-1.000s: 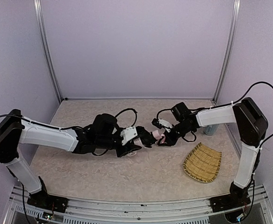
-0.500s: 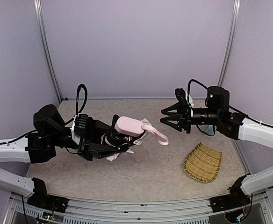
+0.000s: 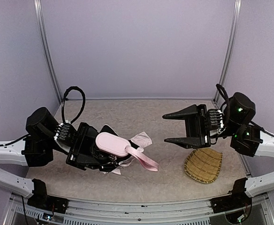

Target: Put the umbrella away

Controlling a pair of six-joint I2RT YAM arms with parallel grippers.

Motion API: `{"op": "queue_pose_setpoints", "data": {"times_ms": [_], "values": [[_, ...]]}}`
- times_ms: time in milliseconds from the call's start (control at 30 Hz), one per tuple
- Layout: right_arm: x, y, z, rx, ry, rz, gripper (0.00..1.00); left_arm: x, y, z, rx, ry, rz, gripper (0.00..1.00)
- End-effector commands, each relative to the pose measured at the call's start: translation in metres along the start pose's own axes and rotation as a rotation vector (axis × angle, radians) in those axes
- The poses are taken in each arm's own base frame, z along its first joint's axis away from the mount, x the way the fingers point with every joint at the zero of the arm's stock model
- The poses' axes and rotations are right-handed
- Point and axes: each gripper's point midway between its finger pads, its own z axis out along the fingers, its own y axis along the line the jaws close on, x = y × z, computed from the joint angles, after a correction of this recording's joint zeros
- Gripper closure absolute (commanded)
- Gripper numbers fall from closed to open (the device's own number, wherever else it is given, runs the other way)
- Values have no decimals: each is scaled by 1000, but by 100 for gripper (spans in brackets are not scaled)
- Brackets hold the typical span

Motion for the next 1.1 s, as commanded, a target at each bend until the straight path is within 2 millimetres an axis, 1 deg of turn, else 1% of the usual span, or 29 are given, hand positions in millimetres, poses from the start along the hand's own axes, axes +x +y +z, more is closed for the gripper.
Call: {"op": "queue_pose_setpoints", "data": {"times_ms": [0, 67, 133, 233, 300, 367, 433, 533, 700, 833, 1000, 1067], "values": [[-21, 4, -3, 50, -44, -253, 45, -40, 10, 1, -34, -121, 26, 100], [-23, 7, -3, 56, -47, -335, 45, -40, 22, 3, -93, -125, -27, 100], [-22, 9, -3, 52, -46, -412, 44, -39, 39, 4, -169, -120, -88, 100], [-16, 4, 0, 69, -18, -528, 43, -37, 66, 8, -270, -106, -217, 100], [-14, 1, 2, 78, -6, -587, 43, -37, 72, 14, -271, -101, -284, 100], [-13, -5, 5, 95, 8, -649, 43, -40, 72, 17, -253, -113, -329, 100], [-10, -8, 7, 105, 22, -689, 43, -45, 72, 16, -251, -127, -338, 100], [-9, -18, 9, 145, 51, -734, 45, -45, 71, 15, -252, -124, -341, 100], [-12, -31, 9, 186, 93, -794, 45, -48, 69, 13, -251, -128, -334, 100], [-17, -41, 13, 198, 102, -845, 46, -46, 68, 15, -242, -116, -330, 100], [-16, -47, 16, 181, 135, -881, 46, -44, 64, 17, -228, -108, -330, 100], [-16, -46, 17, 170, 137, -895, 45, -44, 63, 16, -229, -108, -325, 100]]}}
